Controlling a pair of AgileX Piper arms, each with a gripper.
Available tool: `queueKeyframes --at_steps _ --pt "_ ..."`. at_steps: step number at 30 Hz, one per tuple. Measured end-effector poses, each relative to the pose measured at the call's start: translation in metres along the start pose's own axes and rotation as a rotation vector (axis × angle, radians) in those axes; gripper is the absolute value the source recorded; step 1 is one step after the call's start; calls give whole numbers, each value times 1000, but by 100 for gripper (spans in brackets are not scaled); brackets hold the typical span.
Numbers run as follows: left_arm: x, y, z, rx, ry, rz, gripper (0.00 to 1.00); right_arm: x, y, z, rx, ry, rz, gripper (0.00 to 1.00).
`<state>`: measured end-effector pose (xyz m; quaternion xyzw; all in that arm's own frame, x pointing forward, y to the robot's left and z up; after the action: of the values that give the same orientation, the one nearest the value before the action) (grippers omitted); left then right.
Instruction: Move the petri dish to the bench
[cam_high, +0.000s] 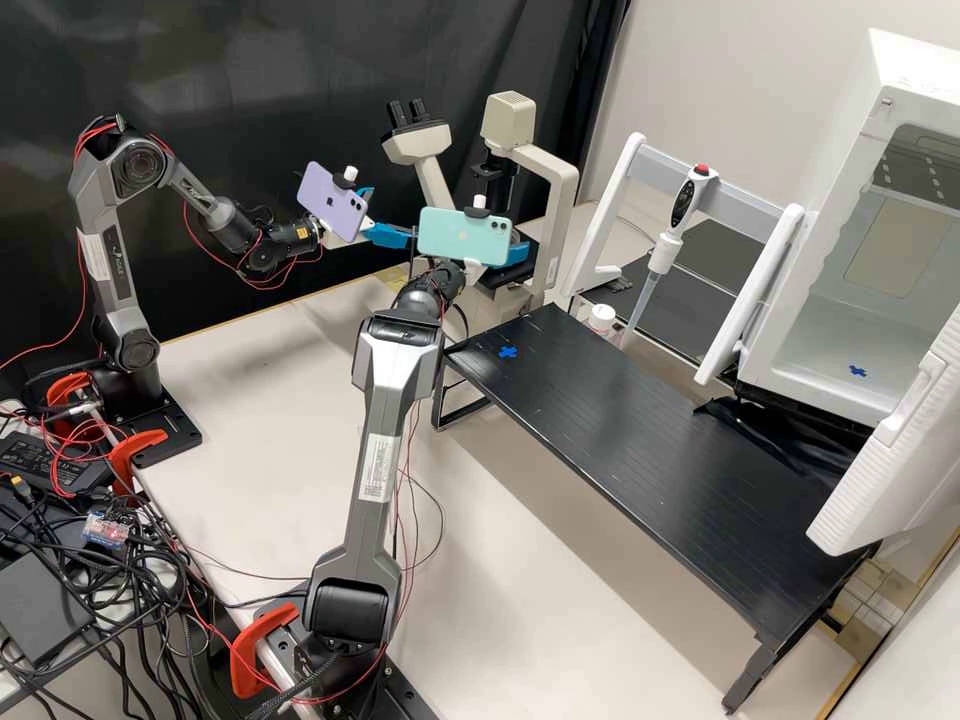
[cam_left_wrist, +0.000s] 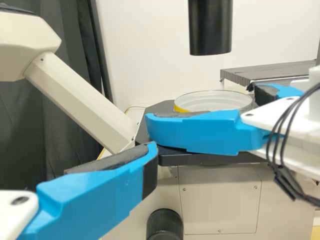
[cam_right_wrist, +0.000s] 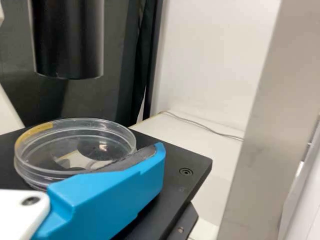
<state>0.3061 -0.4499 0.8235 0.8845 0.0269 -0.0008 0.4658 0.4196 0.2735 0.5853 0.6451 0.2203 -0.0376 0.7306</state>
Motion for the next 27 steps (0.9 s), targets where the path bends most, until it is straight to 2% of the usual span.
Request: queueKeyframes --at_steps 27 --pt "0 0 0 0 0 0 100 3 5 8 4 -14 10 0"
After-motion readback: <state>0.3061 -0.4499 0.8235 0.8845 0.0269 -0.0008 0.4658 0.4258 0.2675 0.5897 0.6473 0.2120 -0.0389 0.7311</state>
